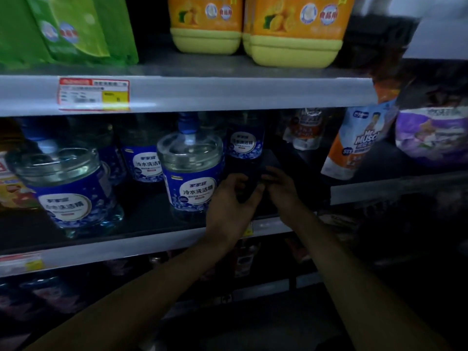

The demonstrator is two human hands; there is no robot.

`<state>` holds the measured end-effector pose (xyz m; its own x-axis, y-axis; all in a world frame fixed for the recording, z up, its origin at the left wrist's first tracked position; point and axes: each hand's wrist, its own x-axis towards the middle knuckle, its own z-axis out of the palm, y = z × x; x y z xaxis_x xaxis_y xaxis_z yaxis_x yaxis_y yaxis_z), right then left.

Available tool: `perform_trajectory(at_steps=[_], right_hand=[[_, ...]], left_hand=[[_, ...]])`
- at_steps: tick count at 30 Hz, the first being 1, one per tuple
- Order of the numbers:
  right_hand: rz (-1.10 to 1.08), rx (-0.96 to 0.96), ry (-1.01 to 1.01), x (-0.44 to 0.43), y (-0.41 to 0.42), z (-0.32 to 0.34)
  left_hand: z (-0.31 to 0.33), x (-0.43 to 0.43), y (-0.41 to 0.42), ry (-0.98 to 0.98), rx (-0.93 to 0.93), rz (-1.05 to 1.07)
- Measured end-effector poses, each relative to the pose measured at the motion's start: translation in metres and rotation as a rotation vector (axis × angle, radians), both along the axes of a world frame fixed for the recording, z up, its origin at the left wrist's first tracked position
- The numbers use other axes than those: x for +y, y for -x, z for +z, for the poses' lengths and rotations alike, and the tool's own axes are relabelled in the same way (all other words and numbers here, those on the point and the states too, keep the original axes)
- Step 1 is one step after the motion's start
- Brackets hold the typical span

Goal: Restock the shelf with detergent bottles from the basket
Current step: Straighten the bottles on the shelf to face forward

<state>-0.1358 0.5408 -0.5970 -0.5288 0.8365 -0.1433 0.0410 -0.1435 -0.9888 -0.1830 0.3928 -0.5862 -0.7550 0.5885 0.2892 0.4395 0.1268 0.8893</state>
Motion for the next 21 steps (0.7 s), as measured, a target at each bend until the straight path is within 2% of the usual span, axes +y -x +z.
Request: perform_trajectory(at_steps=[5, 11, 13, 16, 19, 21], right_hand=[[0.030, 0.026, 0.031, 0.005, 0.031, -0.006], [0.005, -0.107, -0.181, 0.011, 0.057, -0.008], [-0.049, -0.006, -0.095, 0.014, 0.064, -0.009], [0.035, -0.018, -0.082, 0.013, 0.065, -0.010], [0.027, 0.096, 0.013, 0.012, 0.066, -0.012], [0.038, 0.104, 0.027, 0.017, 0.070, -0.014]], left_hand=[[-0.005, 0.006, 0.011, 0.009, -0.012, 0.000], [-0.005, 0.006, 0.011, 0.012, -0.063, -0.044], [-0.006, 0.007, 0.013, 0.014, -0.063, -0.054], [-0.008, 0.006, 0.014, 0.007, -0.074, -0.080], [-0.008, 0.006, 0.015, -0.013, -0.096, -0.091], [-0.007, 0.007, 0.014, -0.028, -0.104, -0.091]])
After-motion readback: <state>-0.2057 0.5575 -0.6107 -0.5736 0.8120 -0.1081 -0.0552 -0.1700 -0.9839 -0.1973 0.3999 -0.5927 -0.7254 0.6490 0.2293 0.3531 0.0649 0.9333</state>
